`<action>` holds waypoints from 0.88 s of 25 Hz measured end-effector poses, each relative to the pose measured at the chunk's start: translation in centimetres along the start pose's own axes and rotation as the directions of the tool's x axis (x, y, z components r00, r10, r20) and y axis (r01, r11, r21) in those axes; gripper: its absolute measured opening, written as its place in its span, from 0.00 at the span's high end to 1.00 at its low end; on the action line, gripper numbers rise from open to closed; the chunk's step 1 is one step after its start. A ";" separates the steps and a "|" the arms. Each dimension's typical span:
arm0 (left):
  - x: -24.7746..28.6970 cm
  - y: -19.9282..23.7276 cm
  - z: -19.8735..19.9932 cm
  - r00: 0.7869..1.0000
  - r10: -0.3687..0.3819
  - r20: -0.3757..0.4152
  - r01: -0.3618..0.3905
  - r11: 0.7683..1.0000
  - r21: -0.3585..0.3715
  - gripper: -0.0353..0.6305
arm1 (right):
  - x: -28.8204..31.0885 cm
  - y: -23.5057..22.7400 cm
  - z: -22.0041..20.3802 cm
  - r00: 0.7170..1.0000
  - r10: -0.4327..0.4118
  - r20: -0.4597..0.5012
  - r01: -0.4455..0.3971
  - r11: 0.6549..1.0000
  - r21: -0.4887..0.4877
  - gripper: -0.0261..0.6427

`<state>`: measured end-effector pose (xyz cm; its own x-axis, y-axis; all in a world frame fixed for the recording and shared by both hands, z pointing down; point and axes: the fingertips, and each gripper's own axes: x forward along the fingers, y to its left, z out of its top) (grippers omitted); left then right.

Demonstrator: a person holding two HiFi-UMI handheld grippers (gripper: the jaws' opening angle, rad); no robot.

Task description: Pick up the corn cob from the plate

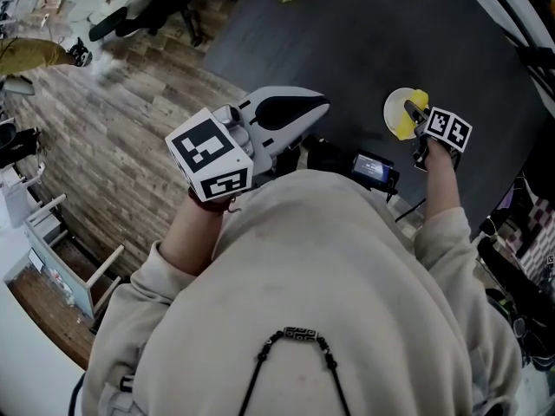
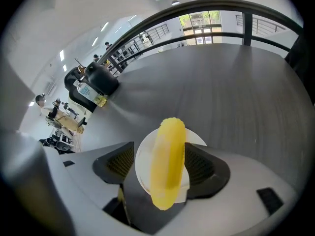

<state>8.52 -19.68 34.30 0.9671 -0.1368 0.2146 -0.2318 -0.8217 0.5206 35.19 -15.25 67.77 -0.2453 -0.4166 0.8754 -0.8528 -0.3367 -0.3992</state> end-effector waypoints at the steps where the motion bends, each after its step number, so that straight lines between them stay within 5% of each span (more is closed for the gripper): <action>1: -0.1 0.2 0.1 1.000 0.007 0.002 -0.007 1.000 -0.001 0.94 | 0.2 -0.3 -0.1 1.000 -0.011 -0.008 0.011 1.000 0.008 0.50; 22: -0.6 0.5 -1.1 0.999 0.039 -0.026 -0.039 0.999 -0.005 0.94 | 3.3 -3.1 -2.0 0.984 -0.127 -0.123 0.122 0.992 -0.044 0.56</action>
<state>7.67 -19.41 35.37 0.9542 -0.1542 0.2563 -0.2700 -0.8129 0.5160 36.10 -13.92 72.37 -0.1897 -0.2638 0.9458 -0.8957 -0.3480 -0.2767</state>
